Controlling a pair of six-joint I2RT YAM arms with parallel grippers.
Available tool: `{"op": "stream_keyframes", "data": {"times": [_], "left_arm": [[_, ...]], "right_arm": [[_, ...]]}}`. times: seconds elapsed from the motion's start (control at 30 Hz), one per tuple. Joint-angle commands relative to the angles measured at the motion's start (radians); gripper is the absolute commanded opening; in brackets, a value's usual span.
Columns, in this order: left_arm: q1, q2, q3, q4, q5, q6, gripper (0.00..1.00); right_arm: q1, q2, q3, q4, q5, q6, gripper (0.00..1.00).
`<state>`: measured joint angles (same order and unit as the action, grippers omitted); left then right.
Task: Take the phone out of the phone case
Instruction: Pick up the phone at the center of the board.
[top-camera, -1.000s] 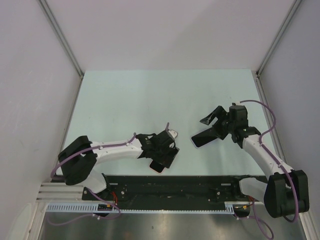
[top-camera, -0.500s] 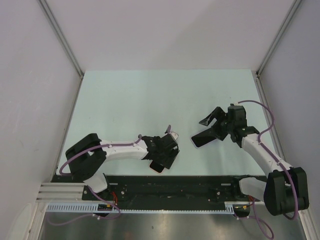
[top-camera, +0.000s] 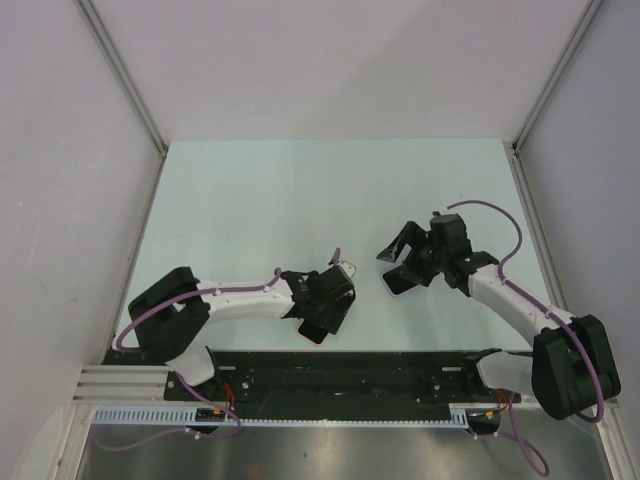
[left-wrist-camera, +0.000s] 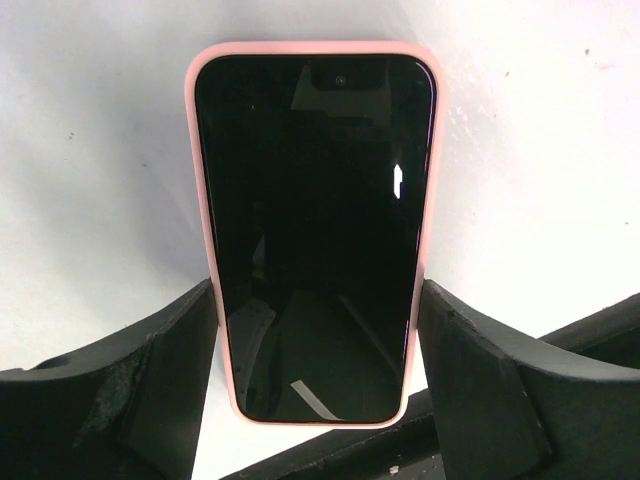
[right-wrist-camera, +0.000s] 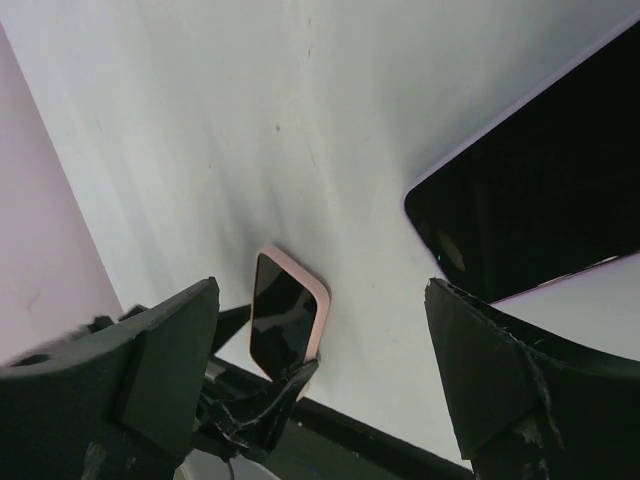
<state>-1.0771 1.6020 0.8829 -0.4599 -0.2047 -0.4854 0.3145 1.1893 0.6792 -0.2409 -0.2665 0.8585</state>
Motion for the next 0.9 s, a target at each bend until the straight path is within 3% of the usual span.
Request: {"op": "stream_keyframes", "data": {"times": [0.0, 0.23, 0.57, 0.67, 0.87], "left_arm": [[0.045, -0.105, -0.010, 0.041, 0.051, 0.027, 0.64], [0.175, -0.218, -0.087, 0.115, 0.177, 0.019, 0.60], [0.206, -0.257, -0.094, 0.138, 0.240, 0.010, 0.59], [0.218, -0.272, -0.093, 0.139, 0.255, 0.007, 0.59], [0.238, -0.272, -0.070, 0.125, 0.266, 0.030, 0.60]], "right_arm": [[0.099, 0.070, 0.013, 0.064, -0.005, 0.033, 0.89], [0.175, 0.248, 0.013, 0.211, -0.158, 0.102, 0.90], [0.247, 0.446, -0.007, 0.610, -0.378, 0.326, 0.87], [0.282, 0.495, -0.007, 0.701, -0.390, 0.376, 0.80], [0.330, 0.575, -0.006, 0.859, -0.430, 0.458, 0.48]]}}
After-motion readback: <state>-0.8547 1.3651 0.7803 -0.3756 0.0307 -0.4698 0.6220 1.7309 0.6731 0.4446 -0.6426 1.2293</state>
